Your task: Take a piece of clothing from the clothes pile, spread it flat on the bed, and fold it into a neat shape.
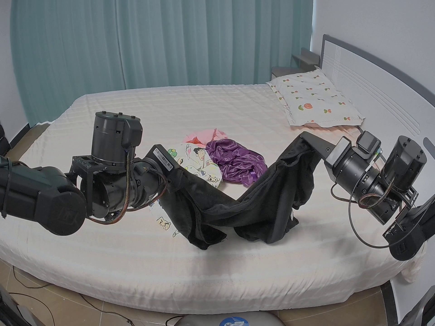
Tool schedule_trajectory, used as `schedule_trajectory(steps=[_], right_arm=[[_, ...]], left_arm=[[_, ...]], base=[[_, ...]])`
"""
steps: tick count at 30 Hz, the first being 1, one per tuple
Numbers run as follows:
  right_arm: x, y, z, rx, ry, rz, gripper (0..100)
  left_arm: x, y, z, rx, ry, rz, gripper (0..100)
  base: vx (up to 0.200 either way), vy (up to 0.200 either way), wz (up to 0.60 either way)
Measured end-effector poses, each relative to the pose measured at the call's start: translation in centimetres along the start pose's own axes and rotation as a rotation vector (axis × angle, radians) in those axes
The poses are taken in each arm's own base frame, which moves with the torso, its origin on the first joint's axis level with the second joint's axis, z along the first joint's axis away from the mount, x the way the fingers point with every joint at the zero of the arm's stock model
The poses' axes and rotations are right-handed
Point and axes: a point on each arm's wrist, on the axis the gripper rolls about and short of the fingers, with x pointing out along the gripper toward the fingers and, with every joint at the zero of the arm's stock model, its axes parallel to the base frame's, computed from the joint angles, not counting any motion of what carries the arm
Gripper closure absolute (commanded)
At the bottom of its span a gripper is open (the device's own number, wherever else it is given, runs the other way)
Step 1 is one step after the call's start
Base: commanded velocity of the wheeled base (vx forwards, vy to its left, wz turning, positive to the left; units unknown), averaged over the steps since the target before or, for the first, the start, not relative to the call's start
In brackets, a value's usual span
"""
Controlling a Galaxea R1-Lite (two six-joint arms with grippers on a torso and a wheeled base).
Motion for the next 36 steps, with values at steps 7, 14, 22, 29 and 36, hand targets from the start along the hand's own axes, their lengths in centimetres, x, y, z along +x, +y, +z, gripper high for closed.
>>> schedule_trajectory(steps=[7, 14, 22, 29, 36], right_arm=[[0.0, 0.6, 0.1, -0.002, -0.001, 0.023, 100], [0.0, 1.3, 0.6, -0.018, -0.016, 0.047, 100], [0.1, 2.1, 1.0, -0.031, -0.031, 0.074, 100], [0.4, 3.0, 0.5, -0.032, -0.012, 0.107, 100], [1.5, 4.6, -0.4, -0.039, 0.016, 0.152, 100]], left_arm=[[-0.2, 0.0, 0.1, -0.007, -0.003, -0.002, 100], [-0.7, 0.0, 0.9, -0.027, -0.025, -0.008, 100], [-2.0, -0.1, 2.3, -0.048, -0.069, -0.026, 100], [-3.1, 0.0, 2.7, -0.054, -0.084, -0.036, 100], [-4.3, -0.1, 3.3, -0.061, -0.105, -0.055, 100]], base=[[0.000, 0.029, 0.00], [0.000, 0.200, 0.00], [0.000, 0.200, 0.00], [0.000, 0.200, 0.00], [0.000, 0.200, 0.00]])
